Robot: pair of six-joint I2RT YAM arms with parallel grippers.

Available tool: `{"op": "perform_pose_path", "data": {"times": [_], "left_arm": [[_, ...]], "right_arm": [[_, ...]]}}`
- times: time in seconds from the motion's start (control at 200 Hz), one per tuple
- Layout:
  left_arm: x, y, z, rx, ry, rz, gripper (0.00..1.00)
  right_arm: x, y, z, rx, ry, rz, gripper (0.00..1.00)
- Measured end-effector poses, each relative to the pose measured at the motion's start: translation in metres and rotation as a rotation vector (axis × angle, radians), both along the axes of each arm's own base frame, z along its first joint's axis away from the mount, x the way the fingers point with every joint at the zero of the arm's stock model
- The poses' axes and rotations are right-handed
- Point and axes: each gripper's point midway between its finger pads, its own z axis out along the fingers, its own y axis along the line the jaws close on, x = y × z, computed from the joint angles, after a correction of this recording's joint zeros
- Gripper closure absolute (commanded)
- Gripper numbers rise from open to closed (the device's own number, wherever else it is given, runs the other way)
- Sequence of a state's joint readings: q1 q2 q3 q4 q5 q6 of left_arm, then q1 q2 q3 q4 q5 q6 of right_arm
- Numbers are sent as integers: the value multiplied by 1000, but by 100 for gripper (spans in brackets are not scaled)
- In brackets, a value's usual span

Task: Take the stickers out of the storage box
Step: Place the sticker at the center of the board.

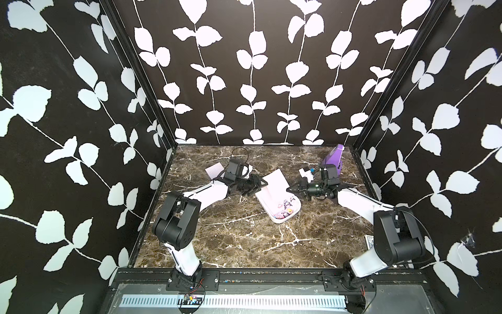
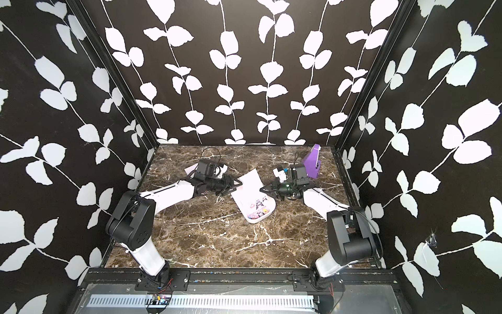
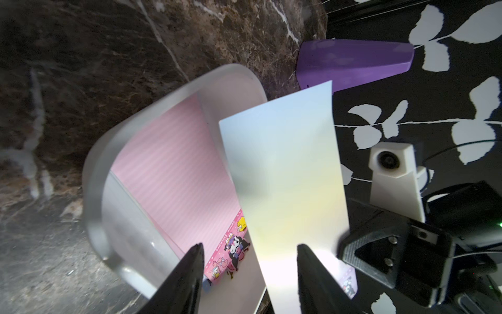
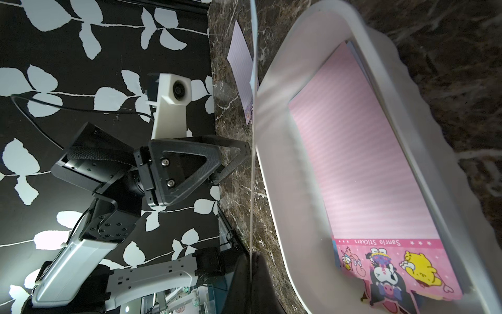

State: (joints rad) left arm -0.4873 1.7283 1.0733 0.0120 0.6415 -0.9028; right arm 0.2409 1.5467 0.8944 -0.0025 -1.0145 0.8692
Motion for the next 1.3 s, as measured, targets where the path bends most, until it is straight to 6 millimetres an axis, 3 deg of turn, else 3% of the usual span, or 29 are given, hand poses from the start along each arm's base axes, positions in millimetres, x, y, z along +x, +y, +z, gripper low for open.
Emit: {"op": "perform_pose_path", "data": {"times": [0.29,0.645,0.735,0.855,1.055,1.12,1.301], "left_arm": [[-9,-22,12,-80,-10,-39,46],[-17,-35,15,-116,-4,-65,55],[-18,-38,14,-120,-4,-73,62],[-15,-34,11,-106,9,-52,81],[-16,-26,4,-65,23,-63,98],[-14,-22,5,-61,18,-66,100],[-9,-5,19,-62,-13,-67,100]], "right_arm": [[1,0,22,49,-49,-34,100],[2,4,21,78,-57,-81,100],[3,11,24,89,-69,-75,100],[5,18,23,98,-78,-72,100],[7,25,12,86,-55,-74,100],[8,24,11,83,-52,-81,100],[3,25,1,62,-55,-81,72]]}}
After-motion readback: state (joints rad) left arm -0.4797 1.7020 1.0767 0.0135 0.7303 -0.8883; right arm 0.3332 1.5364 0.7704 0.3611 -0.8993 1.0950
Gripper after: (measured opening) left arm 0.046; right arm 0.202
